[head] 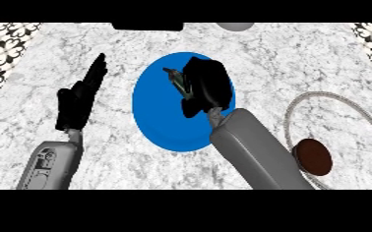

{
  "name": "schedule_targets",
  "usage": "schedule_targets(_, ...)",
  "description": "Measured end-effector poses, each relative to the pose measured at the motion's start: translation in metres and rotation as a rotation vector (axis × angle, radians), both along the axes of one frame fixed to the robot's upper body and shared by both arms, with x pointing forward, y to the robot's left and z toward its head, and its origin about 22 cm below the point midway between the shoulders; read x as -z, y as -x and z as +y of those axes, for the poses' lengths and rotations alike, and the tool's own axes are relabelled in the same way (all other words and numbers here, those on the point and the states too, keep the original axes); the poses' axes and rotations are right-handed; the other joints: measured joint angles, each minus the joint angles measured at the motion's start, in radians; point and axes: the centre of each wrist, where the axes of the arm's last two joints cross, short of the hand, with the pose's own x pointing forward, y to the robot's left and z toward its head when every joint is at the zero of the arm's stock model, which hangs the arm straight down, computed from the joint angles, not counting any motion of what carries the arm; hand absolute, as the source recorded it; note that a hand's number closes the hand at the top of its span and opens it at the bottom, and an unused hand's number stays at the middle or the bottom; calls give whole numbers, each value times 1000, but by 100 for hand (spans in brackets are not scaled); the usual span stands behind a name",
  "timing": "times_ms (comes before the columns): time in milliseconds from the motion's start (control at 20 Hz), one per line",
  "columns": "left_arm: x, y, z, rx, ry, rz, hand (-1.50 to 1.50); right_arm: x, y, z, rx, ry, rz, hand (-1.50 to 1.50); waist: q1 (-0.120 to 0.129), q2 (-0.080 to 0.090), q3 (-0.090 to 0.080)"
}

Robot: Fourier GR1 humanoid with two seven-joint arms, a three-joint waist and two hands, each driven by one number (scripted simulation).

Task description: Pick the eggplant from the placemat and place it in the plate

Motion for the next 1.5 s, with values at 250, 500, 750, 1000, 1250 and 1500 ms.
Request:
schedule_targets(250,-2,-2,-4,15,-2,-9,0,28,-17,7,66,-50,109,-150,17,4,0)
schedule_targets(500,-6,-1,-7,25,1,-14,0,53,-26,8,85,-128,160,-150,31,6,1)
schedule_targets(750,-6,-4,-8,16,-4,-20,0,57,-25,9,49,-294,137,-150,27,7,1)
schedule_targets(1000,-5,-3,-4,3,-3,-13,0,51,-24,4,88,-524,51,-150,10,3,2)
schedule_targets(1250,-3,6,6,-25,-5,6,0,45,-22,-26,181,-681,-16,-150,-19,-7,1)
schedule_targets(1500,-2,5,16,-40,-5,5,0,41,-12,-84,249,-766,-68,-150,-36,-9,1)
